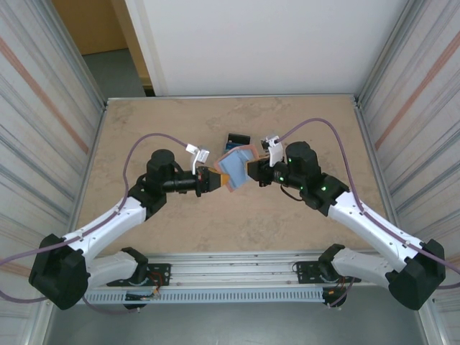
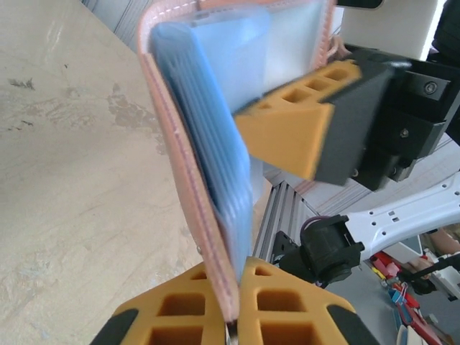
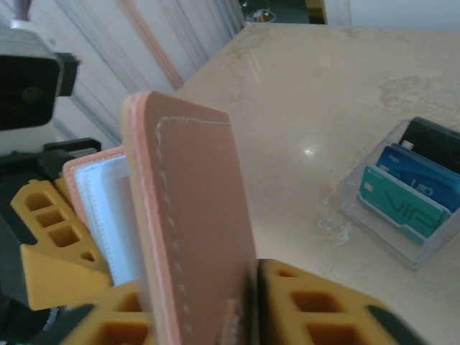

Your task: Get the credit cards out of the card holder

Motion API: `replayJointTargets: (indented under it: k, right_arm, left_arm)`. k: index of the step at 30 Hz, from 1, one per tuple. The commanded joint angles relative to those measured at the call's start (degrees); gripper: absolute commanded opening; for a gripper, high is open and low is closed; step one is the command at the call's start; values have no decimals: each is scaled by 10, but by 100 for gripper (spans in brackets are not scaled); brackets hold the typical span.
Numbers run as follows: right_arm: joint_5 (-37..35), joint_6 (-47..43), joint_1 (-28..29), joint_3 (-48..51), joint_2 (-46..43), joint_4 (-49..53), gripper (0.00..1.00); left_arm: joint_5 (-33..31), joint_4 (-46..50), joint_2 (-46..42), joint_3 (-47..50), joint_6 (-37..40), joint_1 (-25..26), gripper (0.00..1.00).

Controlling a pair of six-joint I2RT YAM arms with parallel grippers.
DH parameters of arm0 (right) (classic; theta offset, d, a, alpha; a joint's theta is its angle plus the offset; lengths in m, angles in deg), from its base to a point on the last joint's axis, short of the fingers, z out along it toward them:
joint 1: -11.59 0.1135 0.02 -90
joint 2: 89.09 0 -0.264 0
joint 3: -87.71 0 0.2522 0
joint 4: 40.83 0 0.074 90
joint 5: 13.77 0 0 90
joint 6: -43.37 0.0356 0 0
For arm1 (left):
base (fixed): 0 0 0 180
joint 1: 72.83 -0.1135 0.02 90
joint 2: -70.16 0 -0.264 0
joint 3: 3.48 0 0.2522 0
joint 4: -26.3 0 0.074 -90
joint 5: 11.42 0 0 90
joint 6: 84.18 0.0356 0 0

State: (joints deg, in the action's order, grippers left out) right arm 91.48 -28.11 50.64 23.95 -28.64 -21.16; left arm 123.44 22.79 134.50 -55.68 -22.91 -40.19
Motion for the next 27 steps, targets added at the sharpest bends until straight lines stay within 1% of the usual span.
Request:
replayJointTargets:
  k: [1, 3, 5, 6, 10, 13, 16, 19, 27]
  right_arm:
    - [35, -23, 9, 11, 1, -9, 51]
    - [36, -40, 19, 13, 7, -4, 63]
    - [25, -55, 29, 9, 14, 5, 69]
    - [16, -60, 33, 6, 17, 10, 70]
    - [-25, -80, 48, -8, 37, 34, 74]
    - [-41, -88, 55, -14, 47, 40, 77]
    - [-52, -91, 58, -17, 51, 42, 77]
    - [-53, -89, 59, -16, 50, 37, 76]
    - [-30, -83, 51, -4, 28, 23, 76]
  left_arm:
    - [-2, -19, -10, -4, 3, 3, 1]
    - [-2, -20, -12, -5, 2, 2, 0]
    - [0, -21, -13, -5, 1, 3, 0]
    - [1, -22, -13, -5, 1, 3, 0]
    - [8, -26, -16, -4, -2, 3, 0]
    - [11, -25, -21, -3, -2, 2, 0]
    - [15, -24, -25, -3, -2, 2, 0]
    - [19, -22, -27, -2, 1, 2, 0]
    - [19, -18, -25, 0, 4, 3, 0]
